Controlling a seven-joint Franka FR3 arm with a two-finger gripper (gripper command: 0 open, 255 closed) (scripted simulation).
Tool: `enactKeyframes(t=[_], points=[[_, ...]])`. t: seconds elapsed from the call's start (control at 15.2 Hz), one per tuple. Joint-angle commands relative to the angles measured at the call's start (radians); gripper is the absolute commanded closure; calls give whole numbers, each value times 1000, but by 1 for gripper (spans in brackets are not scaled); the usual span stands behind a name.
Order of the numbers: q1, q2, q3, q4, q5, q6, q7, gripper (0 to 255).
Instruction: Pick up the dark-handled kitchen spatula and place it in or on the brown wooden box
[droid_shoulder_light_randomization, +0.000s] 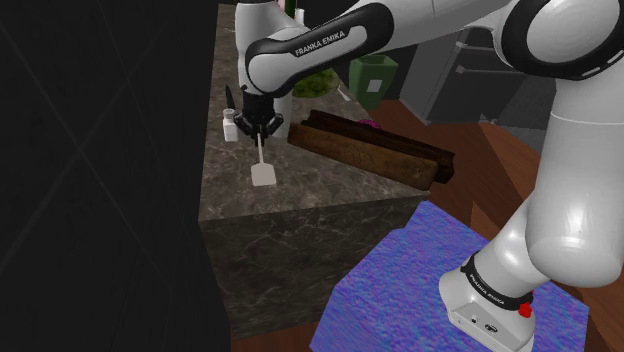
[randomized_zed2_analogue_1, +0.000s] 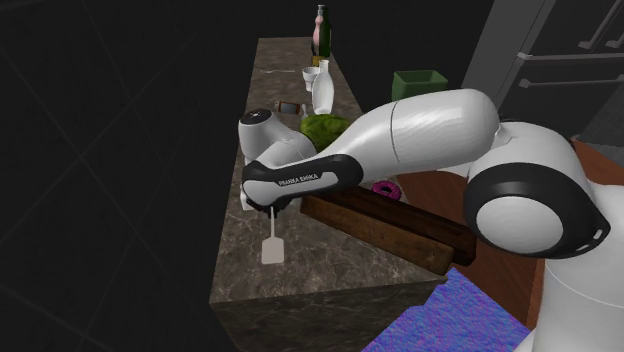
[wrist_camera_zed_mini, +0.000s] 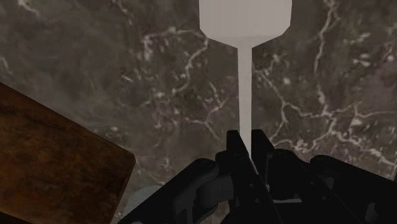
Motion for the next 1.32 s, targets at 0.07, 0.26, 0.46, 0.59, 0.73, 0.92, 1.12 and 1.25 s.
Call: enactKeyframes(t=[0.07, 0.26, 0.46, 0.59, 0.73, 0.92, 1.12, 1.25], points=[[-1, -13, 3, 24, 6, -36, -5, 255], [-2, -27, 5, 44, 11, -70, -10, 255], [-2, -39, 7, 66, 16, -105, -15, 255], [-2, -47, 8, 83, 19, -128, -18, 255], [-2, -53, 9, 100, 22, -152, -20, 255], [-2, -62, 11, 129, 25, -188, -24, 255], [-1, -68, 12, 160, 28, -226, -28, 255], [0, -72, 13, 182, 30, -251, -30, 255]])
